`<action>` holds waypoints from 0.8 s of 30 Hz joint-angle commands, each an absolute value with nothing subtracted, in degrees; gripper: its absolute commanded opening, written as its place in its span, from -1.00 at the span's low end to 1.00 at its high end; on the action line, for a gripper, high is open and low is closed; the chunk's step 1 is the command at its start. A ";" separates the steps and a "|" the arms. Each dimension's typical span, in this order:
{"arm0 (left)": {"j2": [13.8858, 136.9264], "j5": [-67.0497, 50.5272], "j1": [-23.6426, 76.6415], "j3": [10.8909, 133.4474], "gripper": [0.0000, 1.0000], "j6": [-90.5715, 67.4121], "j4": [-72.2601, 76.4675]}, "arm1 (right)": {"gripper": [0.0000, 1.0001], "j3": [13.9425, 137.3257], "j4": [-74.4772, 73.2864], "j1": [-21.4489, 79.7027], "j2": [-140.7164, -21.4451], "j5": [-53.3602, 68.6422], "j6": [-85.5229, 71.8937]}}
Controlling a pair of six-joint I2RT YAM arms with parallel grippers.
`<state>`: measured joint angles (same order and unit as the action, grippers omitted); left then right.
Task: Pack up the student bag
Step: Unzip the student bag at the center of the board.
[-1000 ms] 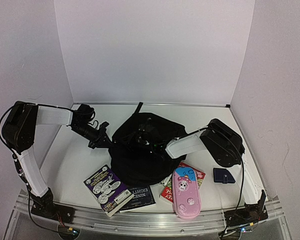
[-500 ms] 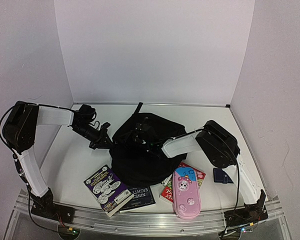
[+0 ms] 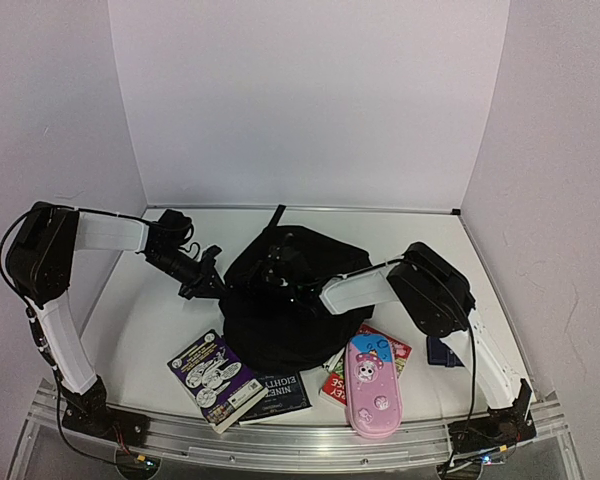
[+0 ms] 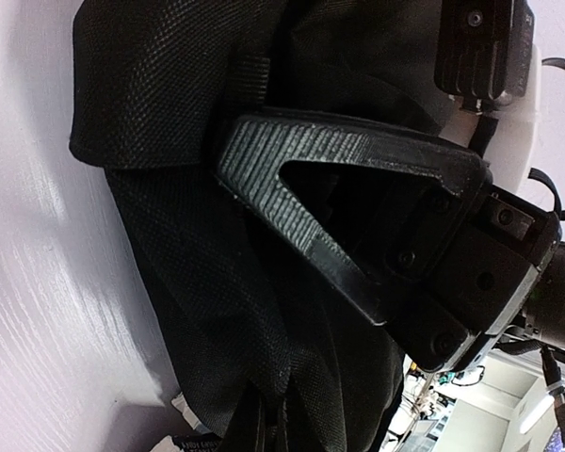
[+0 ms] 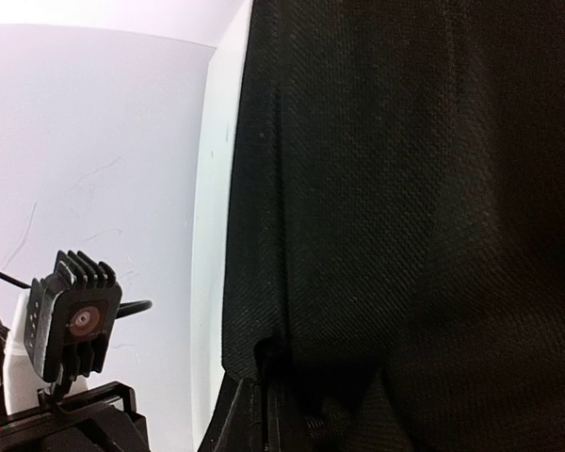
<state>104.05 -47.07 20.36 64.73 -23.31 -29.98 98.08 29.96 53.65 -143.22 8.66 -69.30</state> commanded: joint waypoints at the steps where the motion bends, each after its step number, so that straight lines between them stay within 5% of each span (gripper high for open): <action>1: 104.07 -47.10 21.48 66.96 -0.99 -21.99 -31.87 | -1.00 98.76 32.91 53.15 -142.39 9.96 -65.18; 5: 103.70 -46.61 21.01 67.39 -0.94 -22.06 -32.10 | -1.00 91.28 42.52 53.14 -136.10 9.90 -62.17; 15: 99.14 -47.41 18.09 69.00 0.03 -25.19 -28.36 | -1.00 84.04 46.94 53.57 -128.71 15.37 -57.45; 24: 104.32 -45.34 17.93 74.38 0.15 -28.72 -27.57 | -1.00 78.61 50.44 54.61 -126.81 15.97 -58.15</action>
